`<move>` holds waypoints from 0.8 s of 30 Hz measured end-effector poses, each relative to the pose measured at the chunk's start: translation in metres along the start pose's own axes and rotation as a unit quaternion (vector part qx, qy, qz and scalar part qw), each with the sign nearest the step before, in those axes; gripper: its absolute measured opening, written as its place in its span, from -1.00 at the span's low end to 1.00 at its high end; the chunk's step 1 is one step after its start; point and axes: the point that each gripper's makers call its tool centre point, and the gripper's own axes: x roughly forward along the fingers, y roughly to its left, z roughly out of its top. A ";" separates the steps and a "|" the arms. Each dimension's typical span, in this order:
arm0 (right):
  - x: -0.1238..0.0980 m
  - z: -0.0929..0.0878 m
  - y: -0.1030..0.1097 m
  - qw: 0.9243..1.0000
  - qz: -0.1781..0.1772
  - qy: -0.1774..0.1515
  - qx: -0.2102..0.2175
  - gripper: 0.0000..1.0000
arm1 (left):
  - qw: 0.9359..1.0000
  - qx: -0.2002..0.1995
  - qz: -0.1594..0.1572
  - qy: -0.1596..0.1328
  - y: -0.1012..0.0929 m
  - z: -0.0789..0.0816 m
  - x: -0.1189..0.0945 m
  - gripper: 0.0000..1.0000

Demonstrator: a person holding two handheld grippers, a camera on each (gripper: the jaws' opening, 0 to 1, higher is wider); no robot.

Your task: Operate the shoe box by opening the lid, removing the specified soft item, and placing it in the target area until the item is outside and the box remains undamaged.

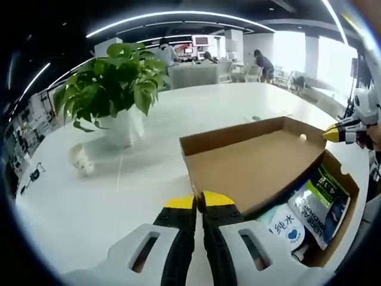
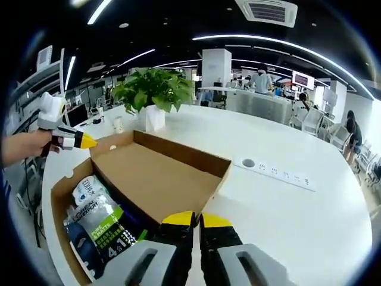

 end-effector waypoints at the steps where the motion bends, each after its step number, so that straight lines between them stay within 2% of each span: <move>1: 0.001 0.000 0.000 1.000 0.000 0.000 0.000 -1.00 | 1.000 0.000 0.000 0.001 0.001 0.000 0.003 -0.96; 24: 0.009 -0.002 -0.004 1.000 -0.001 0.005 0.018 -1.00 | 1.000 -0.003 -0.001 0.007 0.002 -0.002 0.010 -0.95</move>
